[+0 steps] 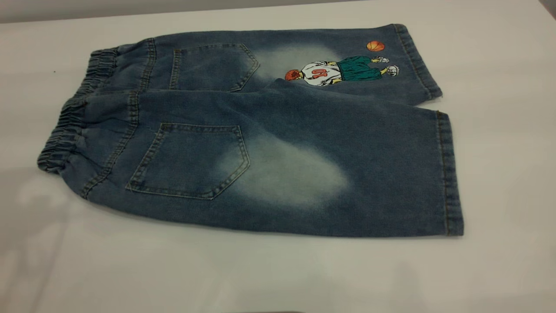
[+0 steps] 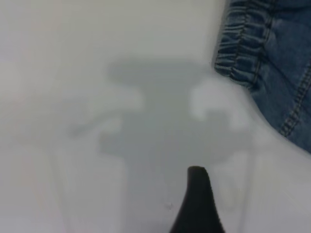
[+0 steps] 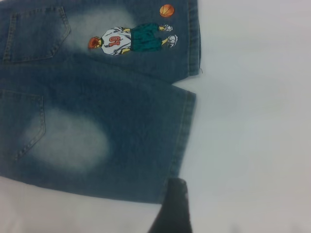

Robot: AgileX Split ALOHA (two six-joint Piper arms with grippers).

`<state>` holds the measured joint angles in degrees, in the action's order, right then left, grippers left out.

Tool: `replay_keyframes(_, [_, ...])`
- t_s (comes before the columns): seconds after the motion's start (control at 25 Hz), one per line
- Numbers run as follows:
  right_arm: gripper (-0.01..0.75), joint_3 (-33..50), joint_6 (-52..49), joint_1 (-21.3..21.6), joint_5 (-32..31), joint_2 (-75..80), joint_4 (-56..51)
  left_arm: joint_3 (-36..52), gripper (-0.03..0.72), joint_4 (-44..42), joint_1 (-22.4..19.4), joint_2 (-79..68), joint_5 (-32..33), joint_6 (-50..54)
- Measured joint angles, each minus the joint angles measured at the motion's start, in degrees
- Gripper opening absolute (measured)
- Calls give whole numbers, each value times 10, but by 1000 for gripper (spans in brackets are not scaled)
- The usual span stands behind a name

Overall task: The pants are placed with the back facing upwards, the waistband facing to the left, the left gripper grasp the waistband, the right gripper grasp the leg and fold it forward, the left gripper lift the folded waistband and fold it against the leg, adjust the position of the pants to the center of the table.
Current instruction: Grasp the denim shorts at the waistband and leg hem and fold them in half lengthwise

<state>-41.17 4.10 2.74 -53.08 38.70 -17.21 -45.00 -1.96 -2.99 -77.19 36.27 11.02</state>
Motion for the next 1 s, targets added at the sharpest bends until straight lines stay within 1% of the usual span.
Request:
replay_keyframes(0.48, [582,0,14,0,4,0,-8,-2,513,-2,0,-193,-169,1])
replay_keyframes(0.72, [584,0,14,0,5,0,-9,-6,513,-2,0,-265,-219,-4])
replay_keyframes(1.0, [584,0,14,0,6,0,-9,-6,513,-7,0,-313,-253,-4])
